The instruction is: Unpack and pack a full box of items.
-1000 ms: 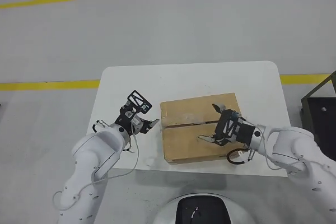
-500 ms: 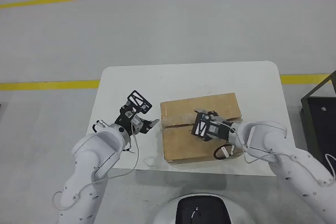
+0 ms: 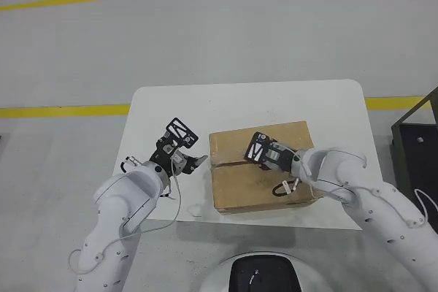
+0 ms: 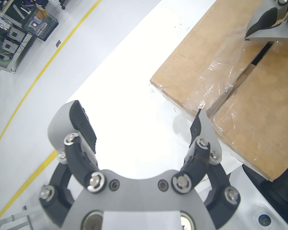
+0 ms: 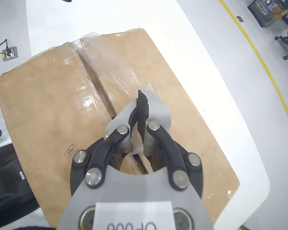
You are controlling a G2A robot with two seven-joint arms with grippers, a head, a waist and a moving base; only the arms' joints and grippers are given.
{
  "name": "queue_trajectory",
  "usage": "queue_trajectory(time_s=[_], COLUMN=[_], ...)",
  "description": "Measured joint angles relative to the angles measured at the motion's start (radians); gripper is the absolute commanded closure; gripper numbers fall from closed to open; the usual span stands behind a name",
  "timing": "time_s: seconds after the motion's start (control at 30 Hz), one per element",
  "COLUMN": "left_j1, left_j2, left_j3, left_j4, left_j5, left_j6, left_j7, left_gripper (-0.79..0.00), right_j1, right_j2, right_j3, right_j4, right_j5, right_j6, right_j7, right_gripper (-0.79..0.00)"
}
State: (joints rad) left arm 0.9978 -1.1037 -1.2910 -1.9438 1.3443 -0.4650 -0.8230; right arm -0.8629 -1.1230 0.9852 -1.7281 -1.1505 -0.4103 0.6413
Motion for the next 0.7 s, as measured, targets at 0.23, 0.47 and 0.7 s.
queue_trajectory(time_s=[0.23, 0.47, 0.7], left_j1=[0.020, 0.010, 0.000], left_j2=[0.001, 0.001, -0.001], left_j3=[-0.003, 0.008, 0.019], left_j4=[0.006, 0.024, 0.043], left_j5=[0.008, -0.007, -0.040], left_j6=[0.003, -0.012, -0.009], left_j7=[0.046, 0.053, 0.049], left_gripper=[-0.785, -0.785, -0.785], right_j1=[-0.058, -0.145, -0.215], right_j2=[0.006, 0.012, 0.018], right_j3=[0.085, 0.180, 0.249], right_j4=[-0.046, -0.092, -0.121], right_j5=[0.117, 0.265, 0.317], right_j6=[0.078, 0.167, 0.196], right_j7=[0.021, 0.013, -0.040], right_gripper=[0.000, 0.000, 0.000])
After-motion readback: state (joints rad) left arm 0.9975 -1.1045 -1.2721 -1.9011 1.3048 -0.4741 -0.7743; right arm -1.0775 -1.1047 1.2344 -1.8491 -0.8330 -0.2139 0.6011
